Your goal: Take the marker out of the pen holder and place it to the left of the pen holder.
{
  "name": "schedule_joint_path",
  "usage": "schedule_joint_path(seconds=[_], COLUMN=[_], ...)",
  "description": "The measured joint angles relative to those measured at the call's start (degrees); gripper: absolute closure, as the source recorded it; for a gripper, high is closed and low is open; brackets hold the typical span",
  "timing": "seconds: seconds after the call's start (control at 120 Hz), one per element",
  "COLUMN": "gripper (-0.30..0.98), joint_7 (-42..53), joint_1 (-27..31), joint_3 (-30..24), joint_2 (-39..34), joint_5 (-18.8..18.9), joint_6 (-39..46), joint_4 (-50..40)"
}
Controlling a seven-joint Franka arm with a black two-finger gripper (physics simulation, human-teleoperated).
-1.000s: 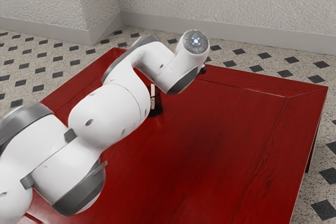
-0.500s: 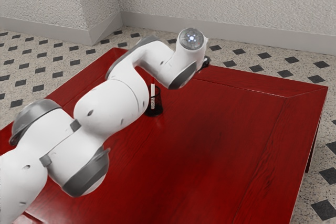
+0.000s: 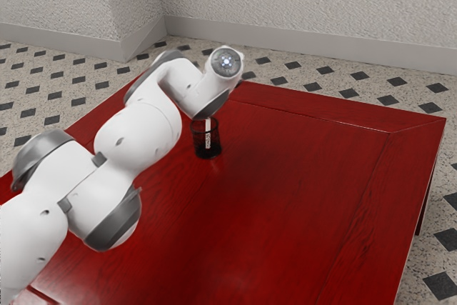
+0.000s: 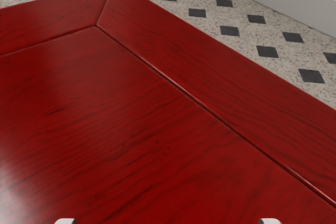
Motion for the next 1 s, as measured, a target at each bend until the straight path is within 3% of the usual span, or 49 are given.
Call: schedule_joint_path(seconds=[0.408,0.725,1.0], gripper=[0.32,0.63,0.73], joint_7=[-0.1,-0.2,-0.8], joint_1=[0.9,0.4,-0.2], joint_3=[-0.4,-0.3,0.1], joint_2=[-2.1,-1.9,-0.7], joint_5=[0.6,0.5,0.8], joint_6=[1.6,1.8,1.4], joint_4=[-1.9,-2.9,-3.2])
